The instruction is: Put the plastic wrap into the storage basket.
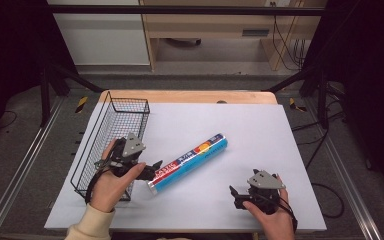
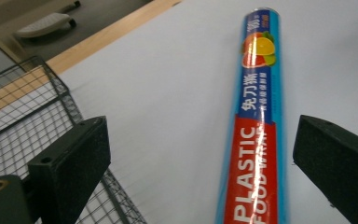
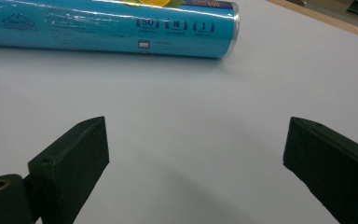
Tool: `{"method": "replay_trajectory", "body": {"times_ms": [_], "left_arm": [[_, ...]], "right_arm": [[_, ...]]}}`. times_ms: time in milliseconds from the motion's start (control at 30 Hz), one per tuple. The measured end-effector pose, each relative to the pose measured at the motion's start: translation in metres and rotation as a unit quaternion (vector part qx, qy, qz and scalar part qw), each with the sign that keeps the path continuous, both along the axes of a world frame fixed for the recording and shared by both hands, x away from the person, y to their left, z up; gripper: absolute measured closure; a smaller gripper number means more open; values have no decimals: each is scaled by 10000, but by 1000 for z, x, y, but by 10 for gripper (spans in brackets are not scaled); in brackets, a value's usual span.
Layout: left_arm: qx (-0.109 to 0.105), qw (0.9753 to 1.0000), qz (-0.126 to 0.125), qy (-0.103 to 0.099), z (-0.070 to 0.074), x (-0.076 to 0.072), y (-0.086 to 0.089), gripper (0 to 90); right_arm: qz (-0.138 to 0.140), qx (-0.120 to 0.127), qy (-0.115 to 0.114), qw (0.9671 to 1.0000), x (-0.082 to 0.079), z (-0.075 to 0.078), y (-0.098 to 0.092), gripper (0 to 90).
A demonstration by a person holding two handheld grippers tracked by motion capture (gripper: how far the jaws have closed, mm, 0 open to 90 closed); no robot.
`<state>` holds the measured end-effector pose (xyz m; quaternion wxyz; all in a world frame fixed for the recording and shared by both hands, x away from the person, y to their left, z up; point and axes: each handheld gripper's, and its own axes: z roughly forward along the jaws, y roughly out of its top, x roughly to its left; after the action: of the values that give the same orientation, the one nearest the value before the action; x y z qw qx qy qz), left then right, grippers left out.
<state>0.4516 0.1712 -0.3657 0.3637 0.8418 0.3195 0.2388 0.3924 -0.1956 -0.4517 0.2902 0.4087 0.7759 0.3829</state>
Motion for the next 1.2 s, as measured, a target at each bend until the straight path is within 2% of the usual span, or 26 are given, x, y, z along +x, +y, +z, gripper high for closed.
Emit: {"method": "replay_trajectory", "body": {"times_ms": [100, 200, 233, 267, 333, 367, 467, 500, 533, 600, 633, 667, 700, 733, 767, 833, 867, 967, 1000, 1033, 1067, 1133, 1200], "left_arm": [[228, 9994, -191, 151, 1, 3, -19, 45], [599, 9973, -299, 316, -2, 9, -40, 46], [599, 9973, -299, 316, -2, 9, -40, 47], [772, 9954, -346, 440, -6, 15, -51, 50], [952, 9923, -450, 655, -12, 20, -59, 58], [1076, 9897, -505, 801, -16, 23, -64, 59], [1304, 9842, -602, 1031, -24, 28, -73, 59], [1304, 9842, -602, 1031, -24, 28, -73, 60], [1352, 9822, -647, 1132, -28, 31, -80, 60], [1304, 9825, -672, 1149, -31, 33, -87, 61], [1324, 9813, -718, 1199, -33, 36, -91, 66], [1324, 9813, -718, 1199, -33, 36, -91, 67], [1356, 9798, -754, 1259, -36, 39, -97, 67], [1470, 9772, -807, 1302, -40, 44, -105, 79], [1529, 9762, -821, 1301, -42, 47, -110, 84], [1582, 9756, -834, 1274, -44, 50, -113, 107], [1726, 9743, -804, 1202, -48, 55, -119, 113], [1765, 9741, -783, 1177, -52, 59, -125, 138], [1830, 9726, -790, 1194, -55, 62, -128, 144], [1898, 9722, -743, 1156, -59, 65, -133, 157], [1961, 9707, -750, 1173, -60, 66, -134, 192], [2049, 9680, -738, 1244, -64, 68, -138, 197], [2102, 9673, -699, 1233, -66, 70, -139, 200]], "right_arm": [[-54, -48, 29, 10000, 1, -2, -1, 82], [-75, -40, -29, 10000, 0, -1, -3, 87], [-71, -26, -33, 10000, 0, -1, -3, 88], [-63, -28, -24, 10000, 0, -1, -3, 88], [-67, -35, -27, 10000, -1, -1, -3, 89], [-82, -24, -17, 10000, -1, -1, -3, 89], [-100, -42, 23, 9999, 0, -1, -3, 89], [-100, -42, 23, 9999, 0, -1, -3, 89], [-101, -35, -4, 9999, -1, -1, -3, 88], [-115, -29, -12, 9999, -1, 0, -3, 83], [-119, -23, -15, 9999, -1, 0, -3, 82], [-109, -9, -5, 9999, 0, 0, -3, 81], [-109, -9, -5, 9999, 0, 0, -3, 81], [-91, 5, 9, 10000, 0, 0, -3, 81], [-73, 8, 14, 10000, 0, 0, -3, 81], [-78, 14, 17, 10000, 0, 0, -3, 81], [-74, 31, 43, 10000, -1, 0, -3, 81], [-54, 52, 56, 10000, 0, 0, -4, 82], [-54, 64, 66, 9999, 0, 0, -4, 82], [-41, 74, 67, 9999, 0, 0, -4, 82], [-26, 79, 75, 9999, 0, 1, -5, 82], [-19, 72, 79, 9999, 0, 1, -5, 83], [-19, 91, 70, 9999, 0, 1, -6, 83]]}}
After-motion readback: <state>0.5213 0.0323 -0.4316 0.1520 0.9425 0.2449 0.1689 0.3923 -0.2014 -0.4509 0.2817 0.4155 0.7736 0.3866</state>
